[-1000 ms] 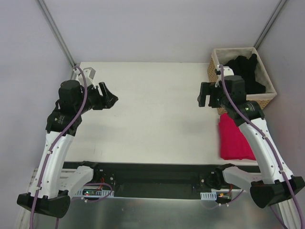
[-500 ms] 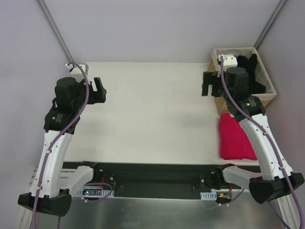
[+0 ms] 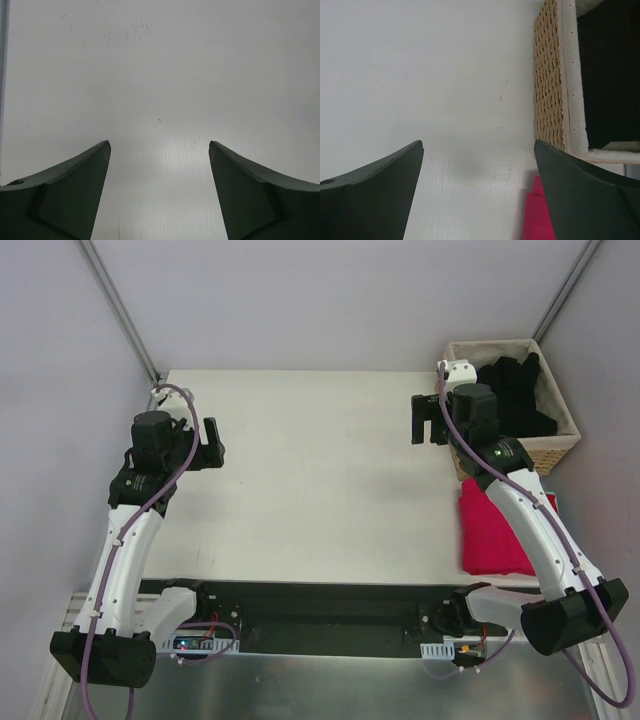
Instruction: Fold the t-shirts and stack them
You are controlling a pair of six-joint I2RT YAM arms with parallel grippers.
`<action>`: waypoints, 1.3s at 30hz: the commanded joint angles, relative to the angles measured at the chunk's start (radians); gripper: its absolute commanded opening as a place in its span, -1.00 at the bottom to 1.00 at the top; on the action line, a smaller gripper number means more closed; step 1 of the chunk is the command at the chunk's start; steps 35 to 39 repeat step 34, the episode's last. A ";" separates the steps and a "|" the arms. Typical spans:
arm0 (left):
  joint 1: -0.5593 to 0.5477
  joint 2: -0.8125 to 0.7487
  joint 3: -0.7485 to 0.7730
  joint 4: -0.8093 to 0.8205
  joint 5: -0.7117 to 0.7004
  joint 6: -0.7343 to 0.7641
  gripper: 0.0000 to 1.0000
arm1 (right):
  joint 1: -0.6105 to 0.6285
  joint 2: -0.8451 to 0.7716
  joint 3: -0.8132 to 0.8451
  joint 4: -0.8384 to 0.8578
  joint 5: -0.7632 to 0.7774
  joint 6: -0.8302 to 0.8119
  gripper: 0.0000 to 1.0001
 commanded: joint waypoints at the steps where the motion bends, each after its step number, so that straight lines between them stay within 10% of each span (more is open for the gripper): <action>1: 0.009 -0.021 0.010 0.036 0.048 0.014 0.59 | 0.013 0.009 0.033 0.051 0.011 -0.002 0.93; 39: 0.111 0.192 0.160 0.075 0.122 -0.017 0.59 | 0.019 0.147 0.086 0.068 0.143 -0.083 0.93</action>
